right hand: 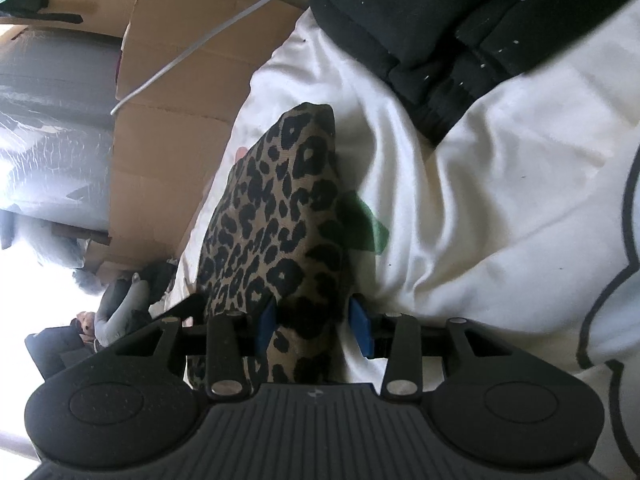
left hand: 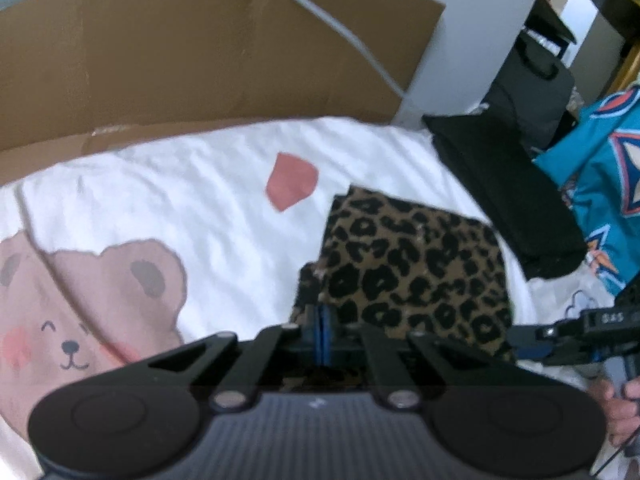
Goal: Fold clothes
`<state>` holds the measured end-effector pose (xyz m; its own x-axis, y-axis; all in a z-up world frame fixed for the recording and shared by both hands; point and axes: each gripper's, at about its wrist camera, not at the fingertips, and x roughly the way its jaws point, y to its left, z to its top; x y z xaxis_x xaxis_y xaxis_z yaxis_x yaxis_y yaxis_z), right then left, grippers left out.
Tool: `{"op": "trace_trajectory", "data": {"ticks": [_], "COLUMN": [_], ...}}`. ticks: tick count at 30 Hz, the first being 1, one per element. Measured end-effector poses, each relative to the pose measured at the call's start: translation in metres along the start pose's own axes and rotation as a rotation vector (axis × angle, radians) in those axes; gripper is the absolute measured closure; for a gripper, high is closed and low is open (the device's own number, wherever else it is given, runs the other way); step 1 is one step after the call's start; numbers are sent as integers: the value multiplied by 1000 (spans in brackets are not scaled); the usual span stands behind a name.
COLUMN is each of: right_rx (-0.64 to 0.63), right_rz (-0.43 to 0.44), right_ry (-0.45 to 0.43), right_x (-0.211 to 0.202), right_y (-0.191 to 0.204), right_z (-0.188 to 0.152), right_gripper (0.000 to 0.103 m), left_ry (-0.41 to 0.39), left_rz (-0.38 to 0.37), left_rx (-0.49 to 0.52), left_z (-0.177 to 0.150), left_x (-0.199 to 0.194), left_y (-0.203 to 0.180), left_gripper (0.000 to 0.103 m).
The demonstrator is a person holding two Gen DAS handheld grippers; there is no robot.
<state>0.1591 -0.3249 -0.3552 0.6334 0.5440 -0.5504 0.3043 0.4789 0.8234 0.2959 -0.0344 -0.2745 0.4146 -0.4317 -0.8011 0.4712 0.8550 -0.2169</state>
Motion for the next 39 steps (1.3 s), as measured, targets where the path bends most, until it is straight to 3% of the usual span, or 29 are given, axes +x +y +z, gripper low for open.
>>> {"op": "trace_trajectory", "data": {"ticks": [6,10,15,17,23,24,26,32,35,39], "right_rx": [42,35,64,76,106,96,67,34,30,35], "right_rz": [35,71,145,127,121,119,103,105,101,98], "right_ry": [-3,20,10,15,59,64,72,59,59,60], "right_x": [12,11,3,8,34,36,38,30,29,27], "right_y": [-3,4,10,7,3,5,10,18,19,16], "right_z": [5,9,9,8,5,6,7,6,4,4], "right_gripper": [57,67,65,59,60,62,94,97,97,97], "left_ry": [6,6,12,14,13,12,13,25,18,18], "left_rz": [15,23,30,28,31,30,32,41,23,-21], "left_rx": [8,5,-5,-10,0,-1,3,-7,-69,-94], "left_z": [-6,-5,-7,-8,-8,-8,-8,3,14,22], "left_x": [7,6,8,9,10,10,10,4,-2,4], "left_y": [3,4,7,8,7,7,7,8,18,21], "left_gripper": [102,102,102,102,102,102,102,100,95,59]}}
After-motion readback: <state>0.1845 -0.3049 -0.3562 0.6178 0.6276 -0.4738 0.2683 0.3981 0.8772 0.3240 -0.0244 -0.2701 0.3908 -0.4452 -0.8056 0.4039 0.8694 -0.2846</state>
